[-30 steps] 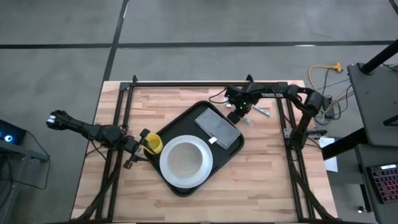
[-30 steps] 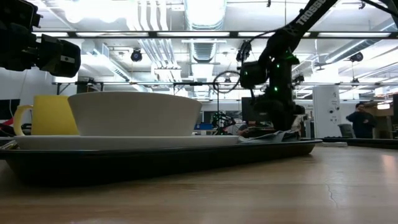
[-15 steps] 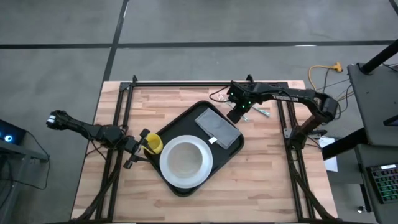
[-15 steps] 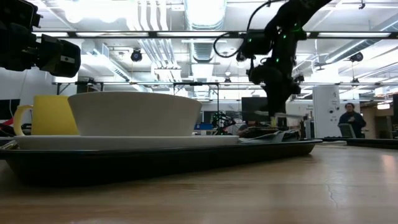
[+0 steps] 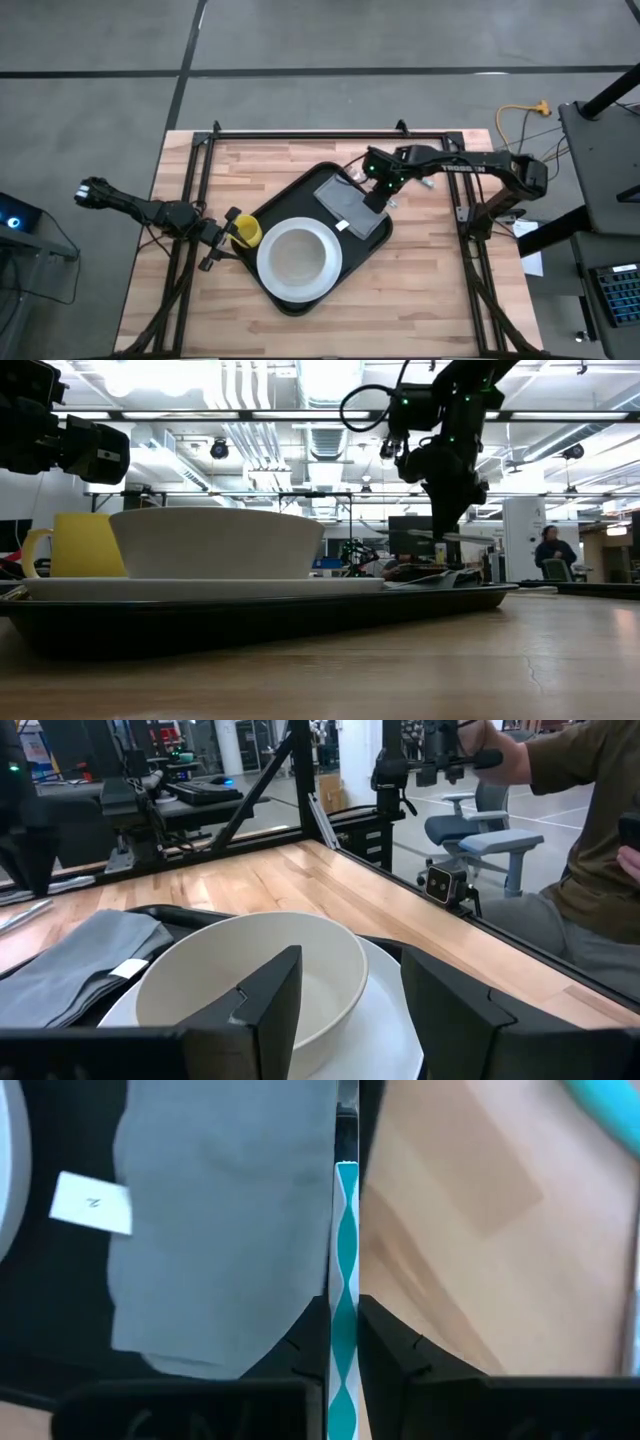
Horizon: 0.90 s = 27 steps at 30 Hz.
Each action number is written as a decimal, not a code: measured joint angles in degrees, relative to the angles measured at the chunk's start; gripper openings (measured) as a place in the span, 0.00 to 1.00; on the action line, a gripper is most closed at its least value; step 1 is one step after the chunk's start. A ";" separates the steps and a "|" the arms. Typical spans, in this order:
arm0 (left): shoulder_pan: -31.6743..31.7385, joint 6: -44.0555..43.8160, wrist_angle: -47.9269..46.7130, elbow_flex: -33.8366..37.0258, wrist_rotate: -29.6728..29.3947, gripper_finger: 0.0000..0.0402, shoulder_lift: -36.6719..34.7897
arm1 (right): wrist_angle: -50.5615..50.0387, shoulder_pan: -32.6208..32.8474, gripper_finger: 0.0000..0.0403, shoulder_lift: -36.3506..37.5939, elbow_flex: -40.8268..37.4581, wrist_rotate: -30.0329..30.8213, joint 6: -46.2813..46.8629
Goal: Set up tray
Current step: Put the blue patterned fork on top of the gray napkin on the black tray
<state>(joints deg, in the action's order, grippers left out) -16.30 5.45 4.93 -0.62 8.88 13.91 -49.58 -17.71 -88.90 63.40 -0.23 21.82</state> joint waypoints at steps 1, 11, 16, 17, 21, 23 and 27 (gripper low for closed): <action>-0.01 0.00 0.00 0.00 -0.01 0.40 0.02 | -0.02 0.40 0.05 0.00 0.00 -0.02 0.50; 0.00 -0.02 0.00 0.00 0.00 0.40 0.00 | 0.38 3.23 0.05 -0.74 0.00 -1.75 6.26; 0.00 -0.01 0.00 0.00 -0.01 0.40 0.00 | 0.77 3.21 0.05 -2.63 1.67 -1.75 8.04; 0.00 0.00 0.00 0.00 0.00 0.40 0.00 | 0.62 3.23 0.05 -3.39 2.35 -1.73 8.08; 0.00 -0.02 0.00 0.00 0.00 0.40 0.00 | 0.54 3.62 0.05 -6.84 5.50 -1.73 7.92; -0.01 -0.01 0.00 0.00 0.00 0.40 0.01 | 0.71 3.70 0.05 -8.42 6.87 -1.73 7.84; -0.02 0.00 0.00 0.00 -0.02 0.40 0.00 | 0.66 3.89 0.05 -10.49 8.15 -1.53 7.81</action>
<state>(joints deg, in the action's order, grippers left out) -16.31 5.45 4.93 -0.62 8.87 13.91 -48.92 -13.82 -99.39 71.55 -1.76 29.63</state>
